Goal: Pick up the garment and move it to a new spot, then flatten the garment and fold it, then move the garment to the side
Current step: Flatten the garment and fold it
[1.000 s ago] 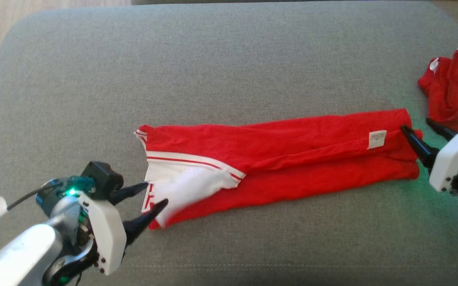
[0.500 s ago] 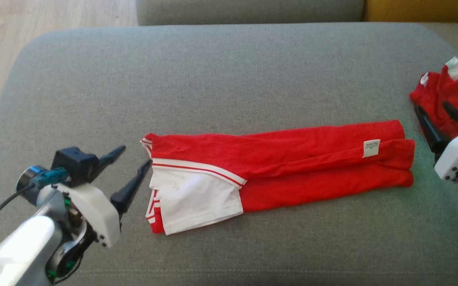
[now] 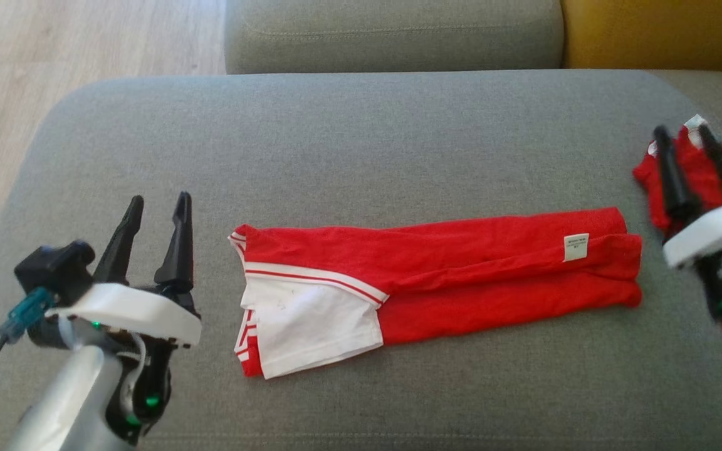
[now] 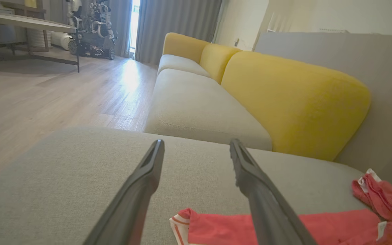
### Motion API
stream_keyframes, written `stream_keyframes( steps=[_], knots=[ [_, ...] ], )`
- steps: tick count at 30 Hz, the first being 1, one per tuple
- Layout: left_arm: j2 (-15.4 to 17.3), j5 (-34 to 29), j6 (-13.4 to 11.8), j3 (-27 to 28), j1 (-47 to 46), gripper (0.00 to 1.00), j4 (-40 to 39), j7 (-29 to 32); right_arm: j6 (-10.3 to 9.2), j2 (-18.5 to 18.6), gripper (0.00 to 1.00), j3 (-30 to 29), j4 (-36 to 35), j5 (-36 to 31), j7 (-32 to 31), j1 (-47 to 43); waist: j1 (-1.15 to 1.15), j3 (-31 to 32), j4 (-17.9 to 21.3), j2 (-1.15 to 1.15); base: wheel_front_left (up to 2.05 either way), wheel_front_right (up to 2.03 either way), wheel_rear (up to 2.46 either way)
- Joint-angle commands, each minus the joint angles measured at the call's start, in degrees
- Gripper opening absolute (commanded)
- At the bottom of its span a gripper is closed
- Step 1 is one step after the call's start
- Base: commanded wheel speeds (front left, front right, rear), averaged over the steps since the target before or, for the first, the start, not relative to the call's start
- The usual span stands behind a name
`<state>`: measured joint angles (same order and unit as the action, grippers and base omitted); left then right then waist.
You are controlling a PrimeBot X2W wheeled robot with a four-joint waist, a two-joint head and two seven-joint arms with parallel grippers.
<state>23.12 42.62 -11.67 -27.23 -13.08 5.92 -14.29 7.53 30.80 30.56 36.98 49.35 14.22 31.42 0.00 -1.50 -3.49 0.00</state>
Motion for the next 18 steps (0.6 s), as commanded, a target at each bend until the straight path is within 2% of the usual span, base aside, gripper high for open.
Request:
stream_keyframes(
  steps=[1,5,10,14,18],
  knots=[
    [0.72,-0.72,-0.31,3.58,-2.27,1.00,-1.61,-0.62,-0.04,-0.02,1.00,-1.23,-1.94,-1.77,0.76,-1.79,0.00,0.11,-0.03,0.00,0.00,0.00,0.00],
    [-4.13,-7.30,-0.04,7.05,0.45,1.00,-2.68,-0.68,-0.04,-4.94,1.00,-10.10,-7.43,-10.44,0.76,-8.74,0.00,0.50,-0.24,0.00,0.00,0.00,0.00],
    [-10.93,-13.97,2.05,12.07,4.62,1.00,-3.29,-0.70,-0.04,-10.78,1.00,-18.47,-13.69,-17.97,0.77,-15.82,0.00,0.87,-0.34,0.00,0.00,0.00,0.00],
    [-15.37,-19.55,4.21,15.42,7.95,1.00,-3.24,-0.70,-0.04,-14.24,1.00,-22.30,-16.97,-22.06,0.77,-19.96,0.00,0.87,-0.23,0.00,0.00,0.00,0.00],
    [-17.97,-24.14,6.33,17.89,10.46,1.00,-2.64,-0.70,-0.04,-16.11,1.00,-23.66,-18.22,-24.92,0.77,-22.23,0.00,0.94,0.03,0.00,0.00,0.00,0.00]
  ],
)
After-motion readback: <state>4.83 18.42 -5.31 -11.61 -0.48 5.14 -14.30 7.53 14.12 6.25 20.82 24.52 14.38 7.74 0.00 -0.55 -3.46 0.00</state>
